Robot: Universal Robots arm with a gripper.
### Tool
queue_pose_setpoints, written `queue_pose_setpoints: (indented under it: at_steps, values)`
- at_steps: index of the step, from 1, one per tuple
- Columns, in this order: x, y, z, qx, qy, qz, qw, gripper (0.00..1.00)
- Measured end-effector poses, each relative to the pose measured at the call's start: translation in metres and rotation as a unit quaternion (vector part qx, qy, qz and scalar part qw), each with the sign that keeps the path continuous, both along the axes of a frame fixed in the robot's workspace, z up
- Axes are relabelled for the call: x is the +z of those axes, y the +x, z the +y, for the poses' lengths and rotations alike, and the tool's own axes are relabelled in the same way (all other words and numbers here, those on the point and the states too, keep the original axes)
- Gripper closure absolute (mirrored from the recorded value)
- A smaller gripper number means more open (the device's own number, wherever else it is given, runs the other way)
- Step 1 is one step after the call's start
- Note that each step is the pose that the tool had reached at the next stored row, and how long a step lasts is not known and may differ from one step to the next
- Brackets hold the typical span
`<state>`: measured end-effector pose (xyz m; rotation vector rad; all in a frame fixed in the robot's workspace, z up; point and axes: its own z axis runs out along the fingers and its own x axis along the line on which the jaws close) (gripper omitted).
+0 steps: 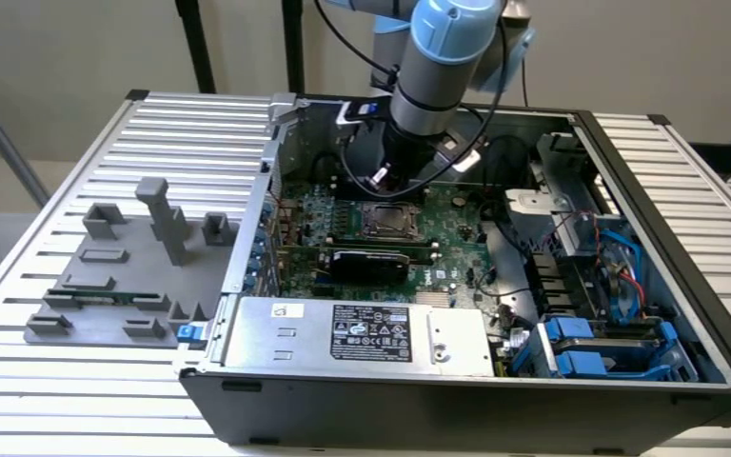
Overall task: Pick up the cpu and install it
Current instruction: 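Install the first cpu locking lever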
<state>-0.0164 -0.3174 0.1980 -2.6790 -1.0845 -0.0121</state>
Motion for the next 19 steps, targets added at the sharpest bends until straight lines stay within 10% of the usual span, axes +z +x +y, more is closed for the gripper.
queue_pose_setpoints:
  at_steps: [19]
  values:
    - [-0.0003, 0.0021, -0.0006, 0.011, 0.0000, 0.0000, 0.9999, 0.89]
